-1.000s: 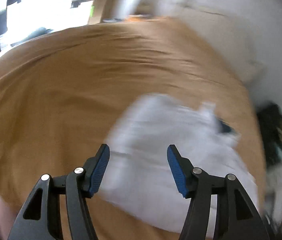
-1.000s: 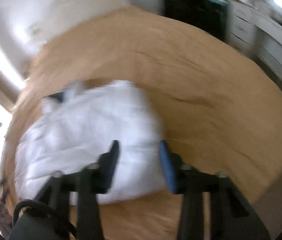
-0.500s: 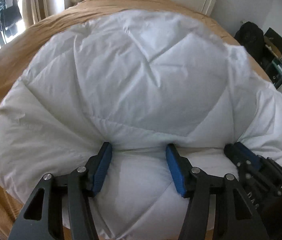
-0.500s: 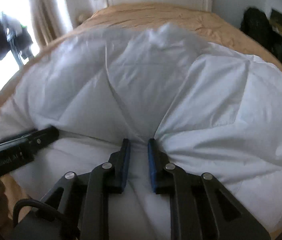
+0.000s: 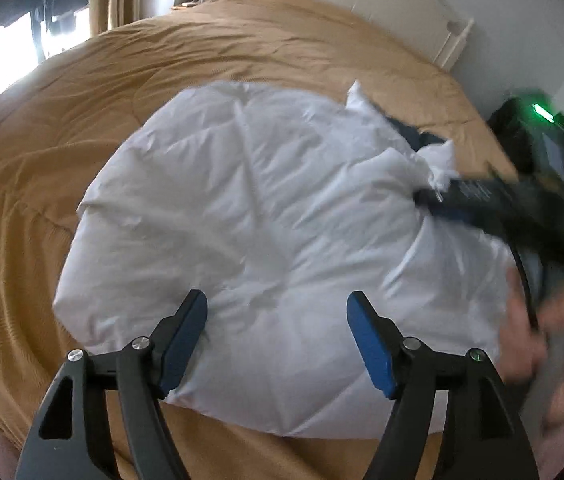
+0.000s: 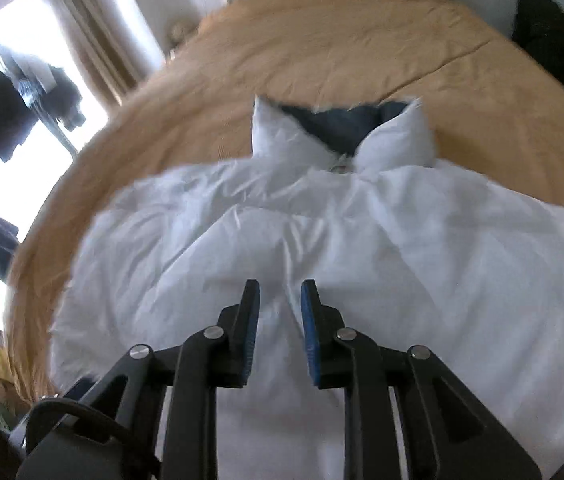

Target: Fold large clothes

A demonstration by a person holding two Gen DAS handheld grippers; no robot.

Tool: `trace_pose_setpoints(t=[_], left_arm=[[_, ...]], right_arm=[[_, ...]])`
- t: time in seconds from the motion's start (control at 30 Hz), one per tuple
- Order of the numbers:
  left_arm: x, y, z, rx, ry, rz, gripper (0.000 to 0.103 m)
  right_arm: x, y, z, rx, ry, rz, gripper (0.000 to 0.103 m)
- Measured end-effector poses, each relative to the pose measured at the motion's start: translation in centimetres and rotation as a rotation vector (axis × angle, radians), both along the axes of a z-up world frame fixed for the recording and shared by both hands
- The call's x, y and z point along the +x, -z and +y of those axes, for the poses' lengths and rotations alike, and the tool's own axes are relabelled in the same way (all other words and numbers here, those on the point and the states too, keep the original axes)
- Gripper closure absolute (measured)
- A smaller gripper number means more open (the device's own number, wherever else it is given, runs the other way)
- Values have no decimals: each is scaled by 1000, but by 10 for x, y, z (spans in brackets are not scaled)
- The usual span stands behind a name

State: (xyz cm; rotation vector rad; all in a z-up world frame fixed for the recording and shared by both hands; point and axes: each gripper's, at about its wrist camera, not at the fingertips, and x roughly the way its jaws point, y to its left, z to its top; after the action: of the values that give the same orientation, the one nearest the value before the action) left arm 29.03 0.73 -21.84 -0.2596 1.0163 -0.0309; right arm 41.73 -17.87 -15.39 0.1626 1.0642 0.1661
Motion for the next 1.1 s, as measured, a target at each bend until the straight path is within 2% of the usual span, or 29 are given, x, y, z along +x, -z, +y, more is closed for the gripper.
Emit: trace_pose_setpoints(t=[0.07, 0.17, 0.2, 0.23, 0.33, 0.37, 0.43, 0.47, 0.53, 0.57, 0.6, 0.67, 0.7, 0.77, 0.83, 1.0, 1.1], left_arm=[[-1, 11, 0, 39, 26, 5, 31], [-1, 16, -5, 66, 38, 12, 31], [0, 17, -5, 66, 35, 18, 31], [0, 17, -3, 58, 31, 23, 31], [-5, 8, 10, 12, -10, 33, 35], [-8, 4, 15, -8, -30, 28, 35], [-19, -1, 31, -52, -72, 32, 35], [-24, -3, 37, -63, -85, 36, 35], [-37, -5, 51, -89, -106, 45, 35], [-42, -6, 54, -86, -117, 51, 30], [-48, -6, 59, -76, -145, 57, 27], [-62, -2, 74, -129, -197, 62, 25], [-66, 1, 81, -169, -217, 71, 23], [-66, 9, 88, -227, -243, 92, 23], [-64, 14, 92, -271, -256, 93, 23], [-47, 26, 99, -444, -308, 68, 22], [-30, 37, 103, -498, -353, 71, 22]], right_arm=[[30, 13, 8, -44, 22, 48, 85], [76, 37, -7, -78, 95, 126, 93], [88, 40, -12, -78, 113, 145, 95], [97, 42, -16, -80, 124, 156, 101], [113, 30, -35, -53, 165, 167, 103], [107, 15, -38, -73, 172, 134, 103], [86, -10, -38, -44, 137, 59, 103], [60, -27, -35, -40, 102, 23, 103], [23, -42, -31, -49, 64, -11, 103], [1, -44, -27, -57, 47, -21, 103], [-22, -40, -23, -67, 32, -19, 103], [-40, -19, -21, -76, 24, 14, 102], [-44, 4, -20, -95, 30, 68, 102], [-44, 36, -23, -89, 33, 85, 103], [-37, 42, -24, -93, 42, 98, 103], [-31, 36, -20, -134, 24, 115, 103], [-31, 34, -25, -111, 28, 118, 103]])
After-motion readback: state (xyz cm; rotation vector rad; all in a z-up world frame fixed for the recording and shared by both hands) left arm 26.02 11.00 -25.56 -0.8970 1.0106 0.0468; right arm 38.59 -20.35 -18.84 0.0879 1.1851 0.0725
